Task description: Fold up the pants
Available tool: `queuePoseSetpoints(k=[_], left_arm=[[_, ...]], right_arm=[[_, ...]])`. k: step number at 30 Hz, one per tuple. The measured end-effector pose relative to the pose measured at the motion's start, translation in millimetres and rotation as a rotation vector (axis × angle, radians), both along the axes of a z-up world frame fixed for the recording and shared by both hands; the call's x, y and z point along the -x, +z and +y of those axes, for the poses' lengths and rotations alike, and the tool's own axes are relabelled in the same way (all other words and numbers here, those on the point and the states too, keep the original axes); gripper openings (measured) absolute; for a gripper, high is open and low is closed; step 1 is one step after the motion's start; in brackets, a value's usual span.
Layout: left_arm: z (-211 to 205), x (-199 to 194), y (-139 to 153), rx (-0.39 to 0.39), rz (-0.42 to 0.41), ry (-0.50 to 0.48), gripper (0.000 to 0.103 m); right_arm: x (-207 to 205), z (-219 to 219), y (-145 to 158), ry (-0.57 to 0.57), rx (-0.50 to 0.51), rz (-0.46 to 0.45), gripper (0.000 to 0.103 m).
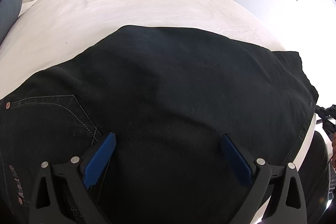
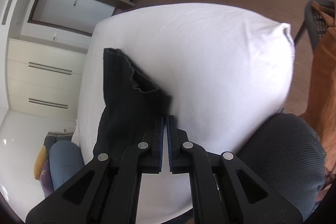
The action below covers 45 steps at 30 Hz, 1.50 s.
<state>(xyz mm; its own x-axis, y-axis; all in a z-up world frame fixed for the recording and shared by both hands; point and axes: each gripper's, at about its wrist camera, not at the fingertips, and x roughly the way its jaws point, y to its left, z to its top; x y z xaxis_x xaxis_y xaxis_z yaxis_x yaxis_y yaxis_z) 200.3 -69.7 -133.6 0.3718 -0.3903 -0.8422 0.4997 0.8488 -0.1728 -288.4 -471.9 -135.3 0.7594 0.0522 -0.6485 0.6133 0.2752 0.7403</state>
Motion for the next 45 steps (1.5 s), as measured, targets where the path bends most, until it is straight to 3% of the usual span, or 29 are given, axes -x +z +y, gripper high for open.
queuePoseSetpoints(k=[4, 5, 10, 13, 14, 17, 19, 23, 27, 30, 32, 34, 36, 38, 40, 43, 45], left_arm=[[16.7, -2.2, 0.6, 0.076, 0.020, -0.002, 0.101], [17.3, -1.5, 0.7, 0.081, 0.020, -0.005, 0.100], [22.7, 4.1, 0.8, 0.048, -0.007, -0.016, 0.100], [25.0, 5.7, 2.5, 0.062, -0.005, -0.006, 0.100], [28.2, 5.8, 2.3, 0.073, -0.002, -0.001, 0.098], [29.3, 7.1, 2.8, 0.071, -0.007, -0.011, 0.091], [37.3, 7.4, 4.2, 0.079, -0.010, -0.026, 0.089], [44.9, 9.5, 6.0, 0.086, -0.021, -0.058, 0.086], [53.8, 10.9, 7.5, 0.107, -0.029, -0.053, 0.086], [54.8, 12.8, 11.0, 0.118, -0.033, -0.031, 0.087], [58.5, 14.5, 15.9, 0.127, -0.030, -0.008, 0.088], [60.8, 14.3, 20.3, 0.155, -0.020, 0.024, 0.088], [68.4, 14.4, 23.4, 0.192, -0.017, 0.051, 0.088], [80.3, 15.2, 24.8, 0.201, -0.017, 0.086, 0.088], [102.6, 16.9, 29.9, 0.219, -0.014, 0.125, 0.088], [135.5, 13.4, 44.5, 0.285, -0.019, 0.191, 0.091], [155.4, 3.6, 55.2, 0.293, -0.061, 0.238, 0.095]], right_arm=[[27.0, -13.5, 22.7, -0.096, 0.049, 0.066, 0.004], [28.6, -14.5, 32.9, -0.094, 0.076, 0.046, 0.004], [-13.2, 1.5, 75.3, 0.068, 0.160, -0.090, 0.004], [-56.4, 17.4, 82.1, 0.184, 0.201, -0.113, 0.004], [-68.3, 19.8, 76.2, 0.204, 0.199, -0.092, 0.004], [-87.4, 21.3, 34.8, 0.203, 0.146, 0.177, 0.003], [-71.7, 21.8, 20.8, 0.167, 0.076, 0.133, 0.000], [-53.4, 37.2, 30.6, 0.197, 0.176, 0.207, 0.000], [-36.8, 33.8, 47.6, 0.118, 0.218, 0.308, 0.006], [-48.3, 40.7, 81.6, 0.124, 0.284, 0.220, 0.006], [-72.9, 54.7, 98.2, 0.204, 0.305, 0.103, 0.006], [-102.0, 70.4, 95.2, 0.300, 0.291, 0.031, 0.007], [-122.9, 80.0, 74.5, 0.336, 0.275, 0.079, 0.007], [-130.2, 73.6, 40.9, 0.308, 0.251, 0.219, 0.001], [-112.1, 60.3, 32.0, 0.222, 0.140, 0.133, 0.001], [-104.5, 66.3, 59.6, 0.177, 0.257, 0.213, 0.007], [-115.2, 83.3, 82.7, 0.213, 0.302, 0.162, 0.007]])
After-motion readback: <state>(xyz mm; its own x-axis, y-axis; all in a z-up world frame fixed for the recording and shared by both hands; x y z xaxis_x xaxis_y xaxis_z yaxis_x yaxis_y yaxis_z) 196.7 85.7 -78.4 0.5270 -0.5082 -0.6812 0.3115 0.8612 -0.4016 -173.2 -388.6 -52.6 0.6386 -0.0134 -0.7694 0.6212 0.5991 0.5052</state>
